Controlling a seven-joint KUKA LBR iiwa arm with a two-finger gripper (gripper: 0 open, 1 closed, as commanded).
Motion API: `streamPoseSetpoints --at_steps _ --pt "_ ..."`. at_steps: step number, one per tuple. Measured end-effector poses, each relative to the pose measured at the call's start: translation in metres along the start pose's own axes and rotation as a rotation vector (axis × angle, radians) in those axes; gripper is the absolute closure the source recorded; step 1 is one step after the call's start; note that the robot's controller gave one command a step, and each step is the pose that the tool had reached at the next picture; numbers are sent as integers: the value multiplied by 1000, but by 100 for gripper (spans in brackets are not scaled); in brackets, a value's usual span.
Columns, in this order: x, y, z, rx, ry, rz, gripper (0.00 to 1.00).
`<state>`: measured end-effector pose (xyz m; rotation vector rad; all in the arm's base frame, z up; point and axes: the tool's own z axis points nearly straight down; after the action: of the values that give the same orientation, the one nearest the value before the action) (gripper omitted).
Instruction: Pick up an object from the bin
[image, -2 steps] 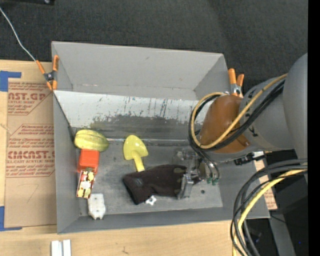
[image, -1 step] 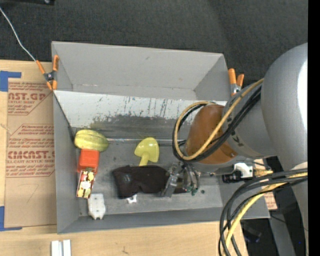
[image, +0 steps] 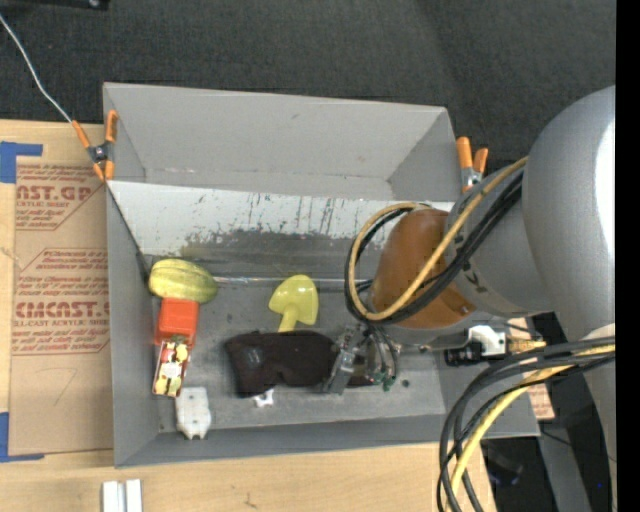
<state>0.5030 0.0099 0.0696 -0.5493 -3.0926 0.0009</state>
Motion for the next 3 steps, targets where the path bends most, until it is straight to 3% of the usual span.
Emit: streamPoseSetpoints --at_steps 1,2,3 --pt "-4 -3 -72 1 5 -13 100" --pt "-10 -7 -111 -2 -4 -9 100" --pt "-6 -14 -174 1 5 40 100"
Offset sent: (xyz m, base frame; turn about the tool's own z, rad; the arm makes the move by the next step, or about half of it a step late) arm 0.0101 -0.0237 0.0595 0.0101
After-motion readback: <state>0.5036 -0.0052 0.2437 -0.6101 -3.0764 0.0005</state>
